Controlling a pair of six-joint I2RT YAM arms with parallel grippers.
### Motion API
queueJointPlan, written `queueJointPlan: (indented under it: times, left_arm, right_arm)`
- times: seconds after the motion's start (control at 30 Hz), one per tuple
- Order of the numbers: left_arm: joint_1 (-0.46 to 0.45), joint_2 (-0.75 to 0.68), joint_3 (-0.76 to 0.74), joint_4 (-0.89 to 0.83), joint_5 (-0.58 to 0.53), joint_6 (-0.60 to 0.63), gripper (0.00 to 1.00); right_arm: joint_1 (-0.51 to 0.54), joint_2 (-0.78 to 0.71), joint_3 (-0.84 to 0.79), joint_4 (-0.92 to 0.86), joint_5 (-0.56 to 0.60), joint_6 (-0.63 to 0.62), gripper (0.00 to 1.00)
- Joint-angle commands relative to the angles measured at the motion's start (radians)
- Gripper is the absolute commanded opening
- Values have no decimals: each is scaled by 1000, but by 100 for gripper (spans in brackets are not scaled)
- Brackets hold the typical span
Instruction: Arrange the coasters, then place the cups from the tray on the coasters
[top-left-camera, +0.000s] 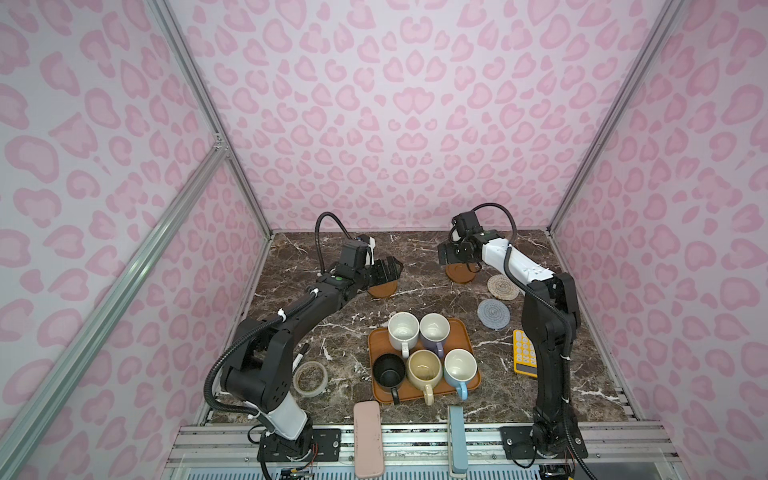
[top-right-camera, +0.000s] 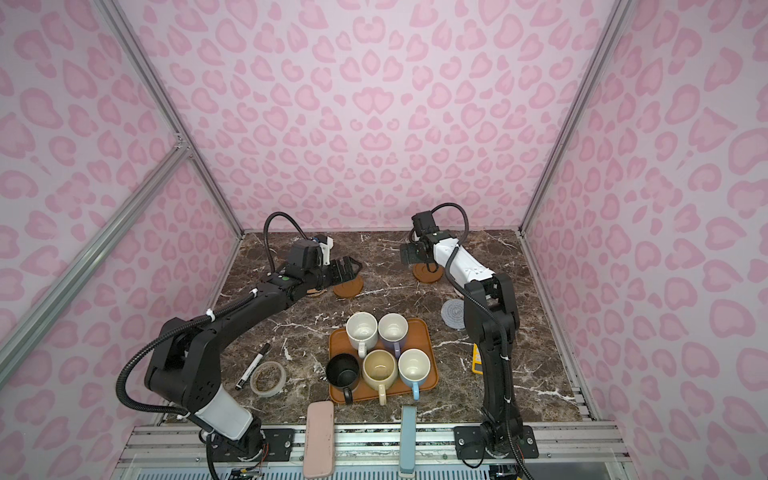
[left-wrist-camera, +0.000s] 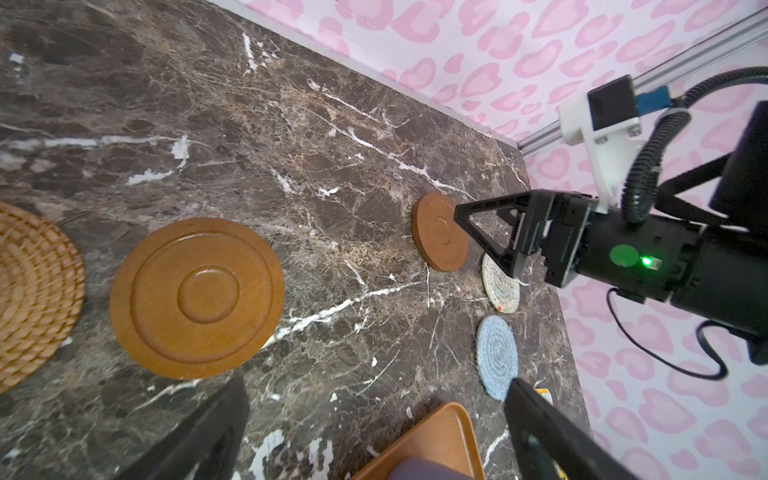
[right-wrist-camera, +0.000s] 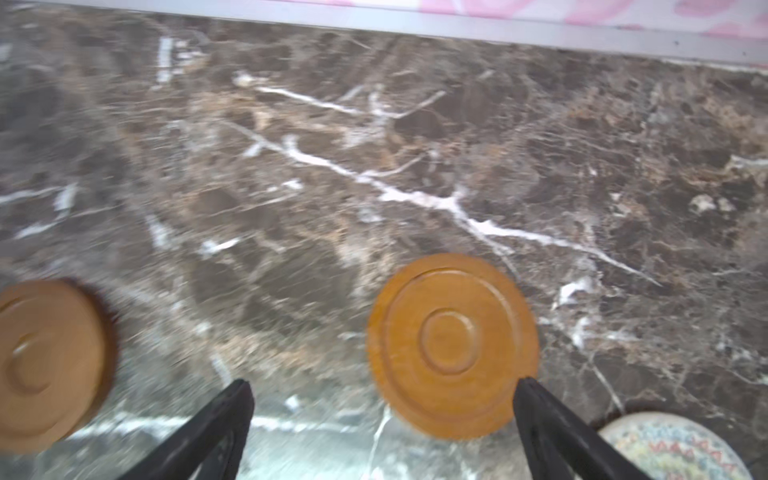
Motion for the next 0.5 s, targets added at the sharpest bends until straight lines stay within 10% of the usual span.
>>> queueJointPlan:
  times: [0.0, 0.47]
  left_arm:
    - [-6, 45, 50, -16, -10, 22, 98]
    - [-21, 143, 116, -19, 12, 21, 99]
  right_arm:
    - [-30, 49, 33, -36, 10, 15, 100]
    - [-120, 187, 132, -109, 22, 30, 70]
